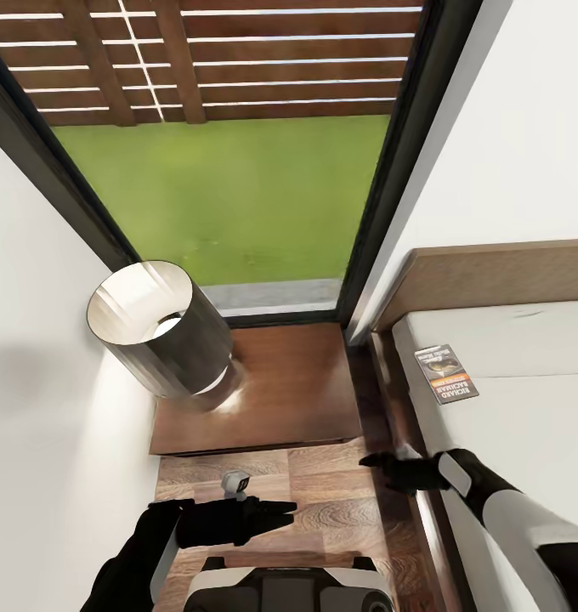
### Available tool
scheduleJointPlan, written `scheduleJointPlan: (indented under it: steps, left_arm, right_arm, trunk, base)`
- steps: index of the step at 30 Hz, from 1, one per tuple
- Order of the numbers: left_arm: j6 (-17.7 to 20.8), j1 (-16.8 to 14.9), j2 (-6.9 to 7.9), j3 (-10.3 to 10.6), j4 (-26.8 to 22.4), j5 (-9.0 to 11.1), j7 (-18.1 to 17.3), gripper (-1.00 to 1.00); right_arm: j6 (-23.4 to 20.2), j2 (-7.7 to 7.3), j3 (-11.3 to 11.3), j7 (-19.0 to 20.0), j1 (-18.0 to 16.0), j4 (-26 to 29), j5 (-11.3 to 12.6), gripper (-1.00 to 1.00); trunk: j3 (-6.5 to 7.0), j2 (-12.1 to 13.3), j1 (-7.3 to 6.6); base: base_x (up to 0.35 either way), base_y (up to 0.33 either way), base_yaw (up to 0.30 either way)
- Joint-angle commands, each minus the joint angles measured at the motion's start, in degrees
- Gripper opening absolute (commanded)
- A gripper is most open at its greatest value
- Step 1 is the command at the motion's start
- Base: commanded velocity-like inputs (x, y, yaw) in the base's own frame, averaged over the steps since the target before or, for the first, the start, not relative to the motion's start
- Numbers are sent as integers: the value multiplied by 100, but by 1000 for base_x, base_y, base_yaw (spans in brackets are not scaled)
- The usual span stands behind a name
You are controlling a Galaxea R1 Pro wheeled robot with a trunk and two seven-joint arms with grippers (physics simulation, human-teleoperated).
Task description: In the bedroom, move the book from the bed onto either nightstand, and place the two sandals side by side next to the bed.
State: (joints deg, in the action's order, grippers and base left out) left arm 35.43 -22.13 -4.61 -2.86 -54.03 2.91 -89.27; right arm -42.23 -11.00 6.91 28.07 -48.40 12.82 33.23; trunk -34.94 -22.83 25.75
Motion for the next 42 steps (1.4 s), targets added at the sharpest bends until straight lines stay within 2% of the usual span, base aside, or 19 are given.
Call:
scheduleJointPlan:
  steps: [1,2,3,4,5,8,12,17,19,21,24,25,26,28,30,33,38,42]
  left_arm:
    - [60,-2,-5,-11,-2,-19,-30,100]
    - [60,-2,-5,-10,-2,-19,-29,100]
    - [60,-2,-5,-8,-2,-19,-29,100]
    - [60,-2,-5,-9,-2,-19,-28,100]
    - [60,-2,-5,-7,-2,-19,-25,100]
    - [60,-2,-5,-5,-2,-19,-22,100]
    - [60,-2,-5,-5,6,-20,-14,100]
    - [-16,-2,-5,-10,246,-70,97,100]
    - [-316,-2,-5,-12,590,-183,493,100]
    - [-521,-2,-2,-13,846,-223,807,100]
    - [-836,-2,12,-19,1315,-251,1309,100]
    - [-1114,-2,103,-16,1706,-259,1679,100]
    - [-1278,-2,153,-15,1933,-260,1856,100]
    - [-1469,-2,193,-16,2164,-258,2027,100]
    - [-1884,-2,242,-20,2552,-253,2343,100]
    - [-2294,-2,266,-21,2862,-247,2742,100]
    - [-2529,-2,283,-24,3257,-233,3304,100]
    - [-2551,-2,321,-50,3323,-231,3399,100]
  right_arm:
    - [314,-10,55,363,20,-129,-375,100]
    - [488,-11,59,539,27,-218,-554,100]
    - [834,-13,64,909,37,-438,-879,100]
    - [1003,-14,66,1100,41,-559,-1020,100]
    - [1323,-12,69,1471,48,-803,-1260,100]
    - [1965,-15,72,2152,54,-1288,-1654,100]
    - [2514,-16,73,2456,57,-1634,-1899,100]
    - [3006,-17,73,2520,59,-1725,-2132,100]
    - [3223,-17,74,2541,59,-1746,-2541,100]
    - [3281,-12,75,2547,61,-1751,-2720,100]
    - [3324,-3,78,2552,234,-1755,-2849,100]
    - [3336,11,80,2544,528,-1751,-2876,100]
    - [3339,28,81,2541,648,-1752,-2877,100]
    - [3343,39,81,2535,730,-1753,-2878,100]
    - [3344,53,82,2517,816,-1755,-2876,100]
    - [3344,59,79,2499,857,-1752,-2867,100]
    - [3345,62,79,2485,874,-1748,-2878,100]
    - [3345,62,79,2484,876,-1748,-2893,100]
  trunk:
    - [-7,-9,3]
    - [-7,-9,3]
    - [-7,-9,3]
    - [-7,-9,3]
    - [-7,-9,3]
    - [-7,-9,3]
    - [-7,-9,3]
    - [-7,-9,3]
    - [-7,-9,3]
    - [-7,-9,3]
    - [-7,-9,3]
    - [-7,-9,3]
    - [-7,-9,3]
    - [-7,-9,3]
    - [-7,-9,3]
    - [-7,-9,3]
    - [-7,-9,3]
    - [-7,-9,3]
  base:
    - [0,0,0]
    - [0,0,0]
    - [0,0,0]
    - [0,0,0]
    - [0,0,0]
    - [0,0,0]
    - [0,0,0]
    - [0,0,0]
    - [0,0,0]
    - [0,0,0]
    - [0,0,0]
    - [0,0,0]
    - [0,0,0]
    - [0,0,0]
    - [0,0,0]
    - [0,0,0]
    - [0,0,0]
    - [0,0,0]
